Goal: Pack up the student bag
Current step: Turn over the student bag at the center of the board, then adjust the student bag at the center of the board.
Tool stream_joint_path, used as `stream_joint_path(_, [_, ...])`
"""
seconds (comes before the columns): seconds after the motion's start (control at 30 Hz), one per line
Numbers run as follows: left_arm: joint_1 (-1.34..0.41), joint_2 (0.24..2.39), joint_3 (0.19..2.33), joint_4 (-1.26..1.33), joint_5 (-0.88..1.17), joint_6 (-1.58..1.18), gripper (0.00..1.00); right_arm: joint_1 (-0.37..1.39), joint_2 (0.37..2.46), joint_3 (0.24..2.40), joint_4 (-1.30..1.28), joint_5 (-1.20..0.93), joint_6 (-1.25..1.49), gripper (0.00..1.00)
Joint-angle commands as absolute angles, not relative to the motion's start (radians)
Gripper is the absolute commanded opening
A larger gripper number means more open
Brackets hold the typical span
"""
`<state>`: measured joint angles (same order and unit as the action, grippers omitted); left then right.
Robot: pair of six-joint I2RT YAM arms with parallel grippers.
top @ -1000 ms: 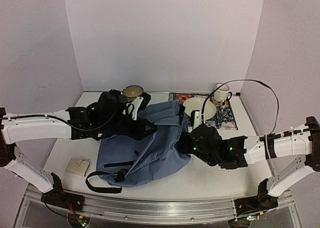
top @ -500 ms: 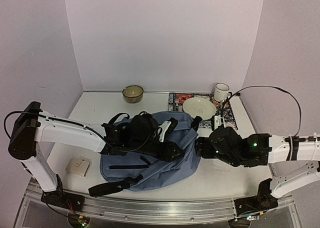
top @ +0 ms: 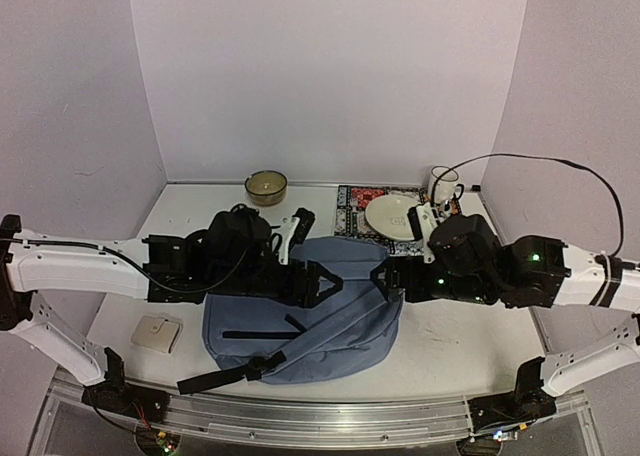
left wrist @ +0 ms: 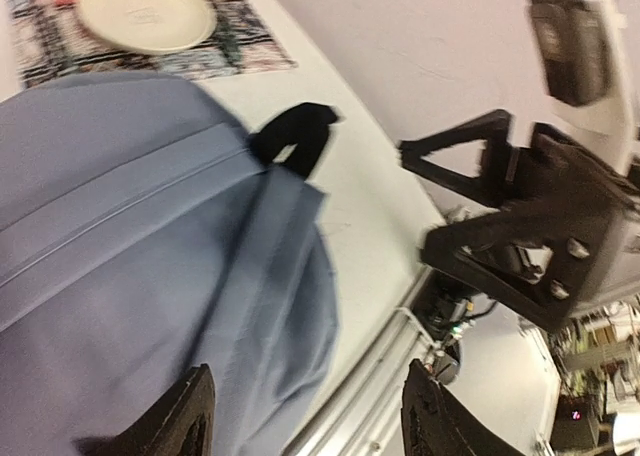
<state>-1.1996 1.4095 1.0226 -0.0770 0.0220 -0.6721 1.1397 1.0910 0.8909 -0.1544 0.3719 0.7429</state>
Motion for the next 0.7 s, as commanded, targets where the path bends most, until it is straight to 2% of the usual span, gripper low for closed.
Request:
stream_joint_path(0.0, [-1.181,1.344,0.938,-0.218,-0.116,-0.732,0.65,1.148,1.243,0.994,-0.122,0.256,0.661,0.91])
stream_joint_path(0.17, [-1.169,1.297,0.861,-0.241,-0.151,-0.811,0.63,1.156,1.424,1.089,-0.026,0.152,0.639,0.81])
stream_joint_path(0.43, [-1.173,1.273,0.772,-0.232,-0.086,-0.875,0.56,1.161,1.664,1.206,-0.011,0.115,0.638,0.74])
stream_joint_path(0.67, [-1.173,1.273,0.758,-0.227,-0.128,-0.903,0.55,1.162,1.671,1.127,-0.061,0.036,0.707,0.56])
